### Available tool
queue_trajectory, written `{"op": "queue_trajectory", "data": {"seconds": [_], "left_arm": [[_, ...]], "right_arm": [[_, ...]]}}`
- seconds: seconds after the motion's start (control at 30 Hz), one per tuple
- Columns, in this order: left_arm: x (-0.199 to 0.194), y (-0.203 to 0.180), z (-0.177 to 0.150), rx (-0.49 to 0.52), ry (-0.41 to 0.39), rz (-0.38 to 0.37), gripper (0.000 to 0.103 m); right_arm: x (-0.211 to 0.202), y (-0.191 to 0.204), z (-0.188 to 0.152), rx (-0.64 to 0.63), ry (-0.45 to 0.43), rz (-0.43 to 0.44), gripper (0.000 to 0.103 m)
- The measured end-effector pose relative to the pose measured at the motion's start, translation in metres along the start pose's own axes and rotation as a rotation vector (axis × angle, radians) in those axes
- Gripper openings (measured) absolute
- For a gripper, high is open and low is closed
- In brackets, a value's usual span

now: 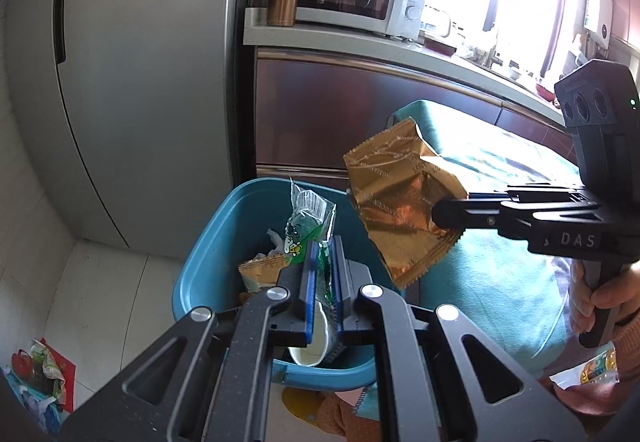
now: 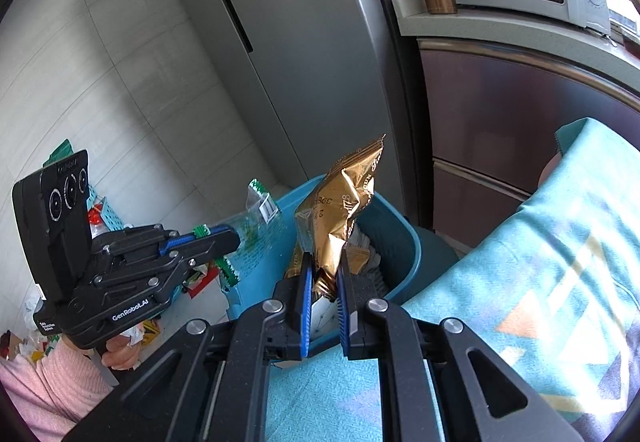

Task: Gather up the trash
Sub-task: 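Lower the packet and wrapper into the bin and open both tools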

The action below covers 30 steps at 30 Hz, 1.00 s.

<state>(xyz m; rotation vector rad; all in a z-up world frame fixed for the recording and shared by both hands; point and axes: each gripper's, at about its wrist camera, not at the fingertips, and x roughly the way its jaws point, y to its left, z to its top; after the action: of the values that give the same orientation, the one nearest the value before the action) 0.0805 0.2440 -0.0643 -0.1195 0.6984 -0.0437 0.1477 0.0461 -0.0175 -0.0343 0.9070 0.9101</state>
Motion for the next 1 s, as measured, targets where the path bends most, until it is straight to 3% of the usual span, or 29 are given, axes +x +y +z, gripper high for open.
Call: {"op": "queue_trajectory", "data": {"seconds": [0.33, 0.57, 0.67, 0.77, 0.87, 1.0], "left_arm": [[0.029, 0.011, -0.003, -0.03, 0.065, 0.054, 0.01], [0.049, 0.012, -0.003, -0.036, 0.092, 0.068, 0.012], [0.054, 0.011, -0.003, -0.04, 0.098, 0.078, 0.032], [0.055, 0.008, -0.004, -0.044, 0.098, 0.078, 0.039], [0.05, 0.005, -0.003, -0.04, 0.077, 0.094, 0.062], [0.036, 0.0, -0.003, -0.024, 0.036, 0.097, 0.08]], "right_arm": [[0.035, 0.005, -0.001, -0.013, 0.122, -0.035, 0.011], [0.045, 0.005, 0.006, 0.008, 0.144, -0.041, 0.014], [0.044, 0.007, 0.003, 0.017, 0.139, -0.038, 0.019], [0.037, 0.004, 0.001, 0.029, 0.117, -0.029, 0.024], [0.028, 0.003, -0.004, 0.038, 0.094, -0.027, 0.03], [0.007, -0.001, -0.011, 0.052, 0.041, -0.031, 0.039]]}}
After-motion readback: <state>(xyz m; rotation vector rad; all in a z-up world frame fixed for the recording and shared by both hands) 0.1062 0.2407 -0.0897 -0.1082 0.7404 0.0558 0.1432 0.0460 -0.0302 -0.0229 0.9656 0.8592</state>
